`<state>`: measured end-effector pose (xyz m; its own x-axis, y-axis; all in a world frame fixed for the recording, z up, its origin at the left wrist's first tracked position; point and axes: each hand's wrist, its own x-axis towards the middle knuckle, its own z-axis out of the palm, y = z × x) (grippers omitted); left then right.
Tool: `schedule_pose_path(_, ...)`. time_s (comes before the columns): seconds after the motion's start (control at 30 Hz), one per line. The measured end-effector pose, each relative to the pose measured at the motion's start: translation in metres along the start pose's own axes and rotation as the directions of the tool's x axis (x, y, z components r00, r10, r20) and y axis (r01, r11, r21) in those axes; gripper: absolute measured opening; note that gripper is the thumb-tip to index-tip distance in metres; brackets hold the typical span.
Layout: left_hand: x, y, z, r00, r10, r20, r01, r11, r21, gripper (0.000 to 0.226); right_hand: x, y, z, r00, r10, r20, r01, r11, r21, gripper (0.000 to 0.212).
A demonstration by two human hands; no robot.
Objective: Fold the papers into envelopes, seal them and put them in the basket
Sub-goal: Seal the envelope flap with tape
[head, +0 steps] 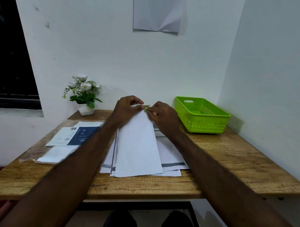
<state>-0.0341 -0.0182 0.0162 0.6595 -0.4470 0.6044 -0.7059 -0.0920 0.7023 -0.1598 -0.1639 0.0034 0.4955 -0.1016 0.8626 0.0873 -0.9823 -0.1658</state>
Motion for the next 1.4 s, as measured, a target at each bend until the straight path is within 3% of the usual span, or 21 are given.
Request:
schedule_pose_path(0.37,-0.001,0.000,0.000,1.000,-0.005,0.004,0.005,1.000,-0.015,0.010,0.001,0.002,0.002,0.998,-0.053,0.021,0.053,0.998,-0.025,0.012)
schedule_pose_path(0.6,-0.001,0.002,0.000,1.000,0.002,0.011,-0.002,1.000,-0.011,0.011,0.000,0.001,0.004,1.000,0.010,-0.017,-0.010,1.000,0.005,0.009)
schedule_pose_path(0.67,-0.002,0.003,0.000,1.000,0.004,0.009,-0.003,1.000,-0.027,0.011,0.000,0.000,0.004,0.996,0.093,-0.009,-0.091,0.991,0.097,0.013)
schedule_pose_path(0.73,-0.002,0.004,0.000,1.000,0.014,0.002,-0.014,0.999,-0.034,0.010,0.005,-0.003,0.003,0.962,0.274,0.017,-0.267,0.918,0.293,0.016)
schedule_pose_path(0.83,-0.003,0.006,0.001,1.000,0.016,0.000,-0.016,1.000,-0.021,0.011,0.015,-0.004,0.001,0.809,0.572,0.131,-0.536,0.630,0.562,0.025)
schedule_pose_path(0.9,-0.003,0.007,0.001,1.000,0.009,0.005,-0.008,1.000,-0.029,0.011,0.016,-0.003,-0.001,0.709,0.621,0.334,-0.661,0.421,0.621,0.035)
schedule_pose_path(0.97,-0.003,0.007,0.001,1.000,0.003,0.007,-0.003,0.999,-0.034,0.009,0.012,-0.004,-0.002,0.648,0.574,0.501,-0.735,0.300,0.608,0.040)
schedule_pose_path(1.3,-0.004,0.016,-0.001,1.000,-0.001,0.002,0.001,0.997,-0.075,0.003,0.006,-0.011,0.008,0.639,0.454,0.621,-0.751,0.190,0.633,0.046)
schedule_pose_path(1.4,-0.004,0.017,-0.002,1.000,-0.028,0.002,0.028,0.994,-0.107,0.002,0.006,-0.012,0.010,0.628,0.472,0.618,-0.756,0.184,0.628,0.026)
